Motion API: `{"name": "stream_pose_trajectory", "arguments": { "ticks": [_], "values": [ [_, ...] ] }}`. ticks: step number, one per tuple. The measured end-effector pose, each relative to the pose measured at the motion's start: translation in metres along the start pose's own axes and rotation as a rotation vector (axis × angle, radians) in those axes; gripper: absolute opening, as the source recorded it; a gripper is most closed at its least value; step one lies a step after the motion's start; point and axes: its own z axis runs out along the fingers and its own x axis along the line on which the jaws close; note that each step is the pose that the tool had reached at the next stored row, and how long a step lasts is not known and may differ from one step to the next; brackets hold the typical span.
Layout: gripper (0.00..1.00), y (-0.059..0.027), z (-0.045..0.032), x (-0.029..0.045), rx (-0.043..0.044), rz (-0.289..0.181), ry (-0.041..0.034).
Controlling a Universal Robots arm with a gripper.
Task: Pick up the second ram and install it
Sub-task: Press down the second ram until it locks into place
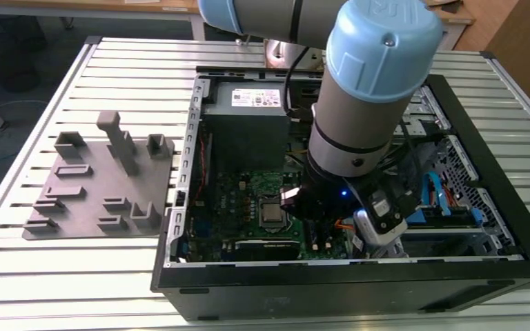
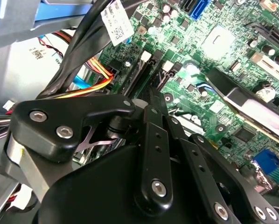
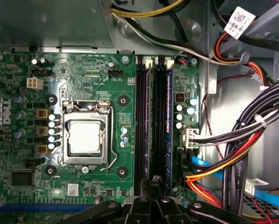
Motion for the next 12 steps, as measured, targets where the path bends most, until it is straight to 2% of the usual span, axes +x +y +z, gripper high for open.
{"name": "stream_pose_trajectory", "arguments": {
  "ticks": [12],
  "values": [
    [0.07, -0.0001, 0.0072, 0.0002, 0.0005, 0.000, 0.0001]
  ]
}}
